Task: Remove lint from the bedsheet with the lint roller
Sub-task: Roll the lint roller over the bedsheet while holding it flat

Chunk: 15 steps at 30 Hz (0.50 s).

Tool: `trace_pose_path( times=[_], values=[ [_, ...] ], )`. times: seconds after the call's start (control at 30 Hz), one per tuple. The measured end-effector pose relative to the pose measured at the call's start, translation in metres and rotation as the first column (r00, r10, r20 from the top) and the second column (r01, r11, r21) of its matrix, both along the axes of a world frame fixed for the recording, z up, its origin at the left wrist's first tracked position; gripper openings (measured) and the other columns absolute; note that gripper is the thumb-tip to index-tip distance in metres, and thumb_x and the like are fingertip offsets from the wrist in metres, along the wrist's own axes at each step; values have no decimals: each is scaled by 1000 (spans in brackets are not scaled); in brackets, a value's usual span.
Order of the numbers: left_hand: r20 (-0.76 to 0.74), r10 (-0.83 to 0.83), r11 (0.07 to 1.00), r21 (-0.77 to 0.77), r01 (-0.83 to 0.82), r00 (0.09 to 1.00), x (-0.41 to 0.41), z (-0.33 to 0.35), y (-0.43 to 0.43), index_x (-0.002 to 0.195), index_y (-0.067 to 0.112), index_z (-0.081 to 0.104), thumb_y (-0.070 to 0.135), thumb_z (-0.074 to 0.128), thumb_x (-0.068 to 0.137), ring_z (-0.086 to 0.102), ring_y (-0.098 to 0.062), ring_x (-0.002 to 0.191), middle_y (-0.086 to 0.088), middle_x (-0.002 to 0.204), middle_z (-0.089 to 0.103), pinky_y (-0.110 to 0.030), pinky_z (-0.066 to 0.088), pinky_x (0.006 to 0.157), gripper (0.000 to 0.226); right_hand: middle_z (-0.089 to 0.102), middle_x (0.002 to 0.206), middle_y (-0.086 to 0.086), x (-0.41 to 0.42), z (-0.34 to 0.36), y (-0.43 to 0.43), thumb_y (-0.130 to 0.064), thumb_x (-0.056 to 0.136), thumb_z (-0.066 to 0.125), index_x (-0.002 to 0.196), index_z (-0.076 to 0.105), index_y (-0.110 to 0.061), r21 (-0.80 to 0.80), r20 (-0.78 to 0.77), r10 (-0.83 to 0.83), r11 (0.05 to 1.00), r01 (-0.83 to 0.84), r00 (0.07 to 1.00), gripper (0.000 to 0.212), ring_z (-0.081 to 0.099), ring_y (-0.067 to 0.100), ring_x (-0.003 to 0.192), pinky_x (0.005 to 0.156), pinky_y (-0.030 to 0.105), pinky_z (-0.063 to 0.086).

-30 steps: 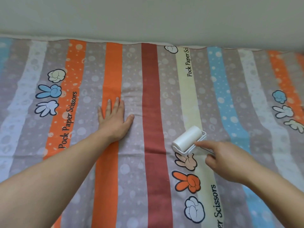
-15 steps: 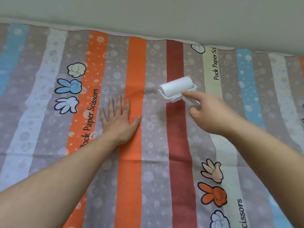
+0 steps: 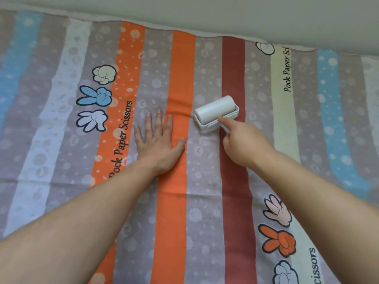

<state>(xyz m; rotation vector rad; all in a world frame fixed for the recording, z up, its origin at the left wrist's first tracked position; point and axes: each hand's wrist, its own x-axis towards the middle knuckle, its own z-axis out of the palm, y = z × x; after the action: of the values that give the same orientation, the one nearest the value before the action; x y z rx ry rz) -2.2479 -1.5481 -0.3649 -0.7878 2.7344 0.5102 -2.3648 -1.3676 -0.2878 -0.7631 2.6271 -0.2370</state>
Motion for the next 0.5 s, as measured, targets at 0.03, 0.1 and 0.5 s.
trace_pose_path(
  times=[0.03, 0.1, 0.5],
  values=[
    [2, -1, 1000, 1, 1, 1000, 0, 0, 0, 160, 30, -11, 63, 28, 99, -34, -22, 149, 3, 165, -29, -56, -22, 118, 80, 57, 133, 11, 6, 3, 8, -19, 90, 42, 148, 33, -35, 11, 4, 5, 1000, -5, 1000, 61, 54, 36, 115, 90, 41, 48],
    [0, 0, 1000, -1, 0, 1000, 0, 0, 0, 161, 31, -11, 62, 29, 99, -33, -22, 150, 3, 166, -28, -56, -21, 118, 79, 57, 133, 9, 17, 10, 26, -20, 90, 42, 147, 33, -37, 36, 9, 19, 999, -20, 1000, 60, 53, 34, 115, 88, 40, 47],
    [73, 46, 997, -66, -41, 996, 3, 16, 14, 162, 23, -7, 67, 24, 99, -26, -22, 152, 1, 168, -19, -60, -18, 118, 83, 64, 113, -2, 54, 51, 127, -23, 90, 41, 140, 38, -48, 196, 149, 16, 980, -45, 989, 56, 58, 21, 90, 72, 35, 53]
  ],
)
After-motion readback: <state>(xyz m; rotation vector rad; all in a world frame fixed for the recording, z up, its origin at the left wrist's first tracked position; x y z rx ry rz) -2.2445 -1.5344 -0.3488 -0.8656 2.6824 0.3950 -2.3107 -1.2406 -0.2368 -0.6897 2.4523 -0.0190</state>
